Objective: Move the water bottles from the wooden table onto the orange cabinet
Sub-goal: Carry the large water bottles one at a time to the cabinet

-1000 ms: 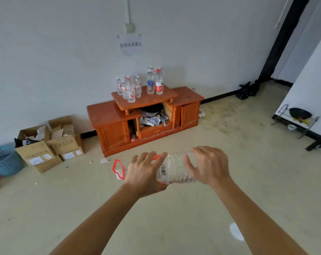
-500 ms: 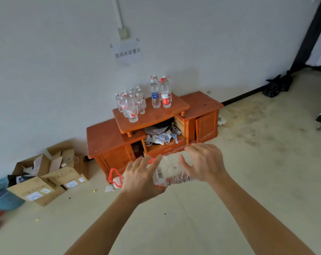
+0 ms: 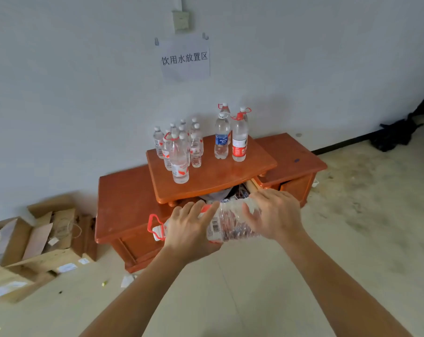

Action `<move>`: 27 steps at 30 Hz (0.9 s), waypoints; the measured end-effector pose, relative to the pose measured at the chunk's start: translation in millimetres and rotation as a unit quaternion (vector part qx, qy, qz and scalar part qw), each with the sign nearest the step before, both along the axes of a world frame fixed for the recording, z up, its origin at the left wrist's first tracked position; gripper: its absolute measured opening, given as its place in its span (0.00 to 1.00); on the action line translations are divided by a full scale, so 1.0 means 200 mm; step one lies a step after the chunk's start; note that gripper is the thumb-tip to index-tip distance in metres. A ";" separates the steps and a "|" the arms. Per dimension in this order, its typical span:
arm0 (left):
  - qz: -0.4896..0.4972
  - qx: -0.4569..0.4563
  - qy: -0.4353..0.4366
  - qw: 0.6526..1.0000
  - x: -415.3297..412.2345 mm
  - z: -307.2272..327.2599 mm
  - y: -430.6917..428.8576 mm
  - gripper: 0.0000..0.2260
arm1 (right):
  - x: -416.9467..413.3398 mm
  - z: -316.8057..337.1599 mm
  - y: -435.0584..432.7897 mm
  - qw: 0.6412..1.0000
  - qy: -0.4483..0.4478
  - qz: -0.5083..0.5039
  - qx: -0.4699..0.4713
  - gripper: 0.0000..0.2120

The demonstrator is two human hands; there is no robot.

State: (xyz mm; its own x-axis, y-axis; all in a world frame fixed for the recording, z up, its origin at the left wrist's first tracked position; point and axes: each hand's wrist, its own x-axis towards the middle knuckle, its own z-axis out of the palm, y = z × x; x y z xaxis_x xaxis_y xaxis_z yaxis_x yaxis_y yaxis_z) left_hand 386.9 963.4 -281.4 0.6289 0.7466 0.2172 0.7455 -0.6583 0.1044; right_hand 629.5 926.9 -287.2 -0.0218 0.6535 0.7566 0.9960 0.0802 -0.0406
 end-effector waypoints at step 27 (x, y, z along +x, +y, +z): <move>0.077 -0.165 0.298 0.937 1.09 -0.31 2.36 0.46 | 1.01 -0.67 2.45 0.943 0.130 0.100 -0.289 0.25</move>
State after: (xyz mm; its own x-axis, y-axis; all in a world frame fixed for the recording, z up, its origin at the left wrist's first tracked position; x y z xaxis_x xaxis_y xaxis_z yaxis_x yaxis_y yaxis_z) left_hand 604.2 1435.4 -343.5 0.4452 0.8031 -0.3961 0.8195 -0.5437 -0.1813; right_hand 830.9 1416.8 -421.0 -0.0509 0.9611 0.2716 0.9132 0.1549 -0.3768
